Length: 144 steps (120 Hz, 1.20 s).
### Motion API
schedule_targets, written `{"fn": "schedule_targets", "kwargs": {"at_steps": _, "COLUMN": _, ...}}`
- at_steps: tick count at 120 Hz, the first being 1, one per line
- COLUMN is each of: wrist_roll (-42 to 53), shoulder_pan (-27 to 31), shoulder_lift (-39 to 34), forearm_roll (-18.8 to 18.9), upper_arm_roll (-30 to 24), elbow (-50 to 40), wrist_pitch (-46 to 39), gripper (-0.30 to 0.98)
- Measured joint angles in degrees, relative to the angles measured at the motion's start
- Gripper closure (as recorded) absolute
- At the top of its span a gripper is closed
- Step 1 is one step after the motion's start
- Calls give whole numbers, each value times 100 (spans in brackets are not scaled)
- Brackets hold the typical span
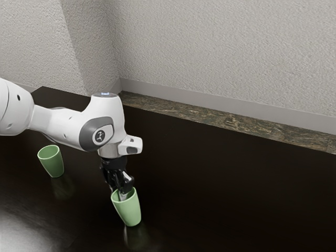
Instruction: Place the right cup onto the left cup
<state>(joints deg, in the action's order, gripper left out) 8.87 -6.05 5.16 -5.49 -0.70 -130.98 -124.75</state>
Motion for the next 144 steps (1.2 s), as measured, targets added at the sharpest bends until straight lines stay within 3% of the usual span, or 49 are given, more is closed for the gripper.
{"fn": "schedule_targets", "kwargs": {"at_steps": 28, "wrist_roll": -33, "shoulder_pan": -132, "shoulder_lift": -86, "forearm_roll": 2, "upper_arm_roll": -266, "elbow": -7, "wrist_pitch": 6, "gripper": 72}}
{"fn": "schedule_targets", "kwargs": {"at_steps": 60, "wrist_roll": -63, "shoulder_pan": -48, "shoulder_lift": -346, "forearm_roll": 25, "upper_arm_roll": -272, "elbow": -8, "wrist_pitch": 34, "gripper": 77}}
{"fn": "schedule_targets", "kwargs": {"at_steps": 79, "wrist_roll": -87, "shoulder_pan": -14, "shoulder_lift": -956, "forearm_roll": 74, "upper_arm_roll": -231, "elbow": 53, "wrist_pitch": 288, "gripper": 78}}
{"fn": "schedule_targets", "kwargs": {"at_steps": 114, "wrist_roll": 6, "shoulder_pan": 1352, "shoulder_lift": -1803, "forearm_roll": 261, "upper_arm_roll": -228, "elbow": 104, "wrist_pitch": 1049, "gripper": 78}}
{"fn": "schedule_targets", "kwargs": {"at_steps": 144, "wrist_roll": 456, "shoulder_pan": 2643, "shoulder_lift": -1929, "forearm_roll": 415, "upper_arm_roll": -224, "elbow": 279, "wrist_pitch": 1397, "gripper": 78}}
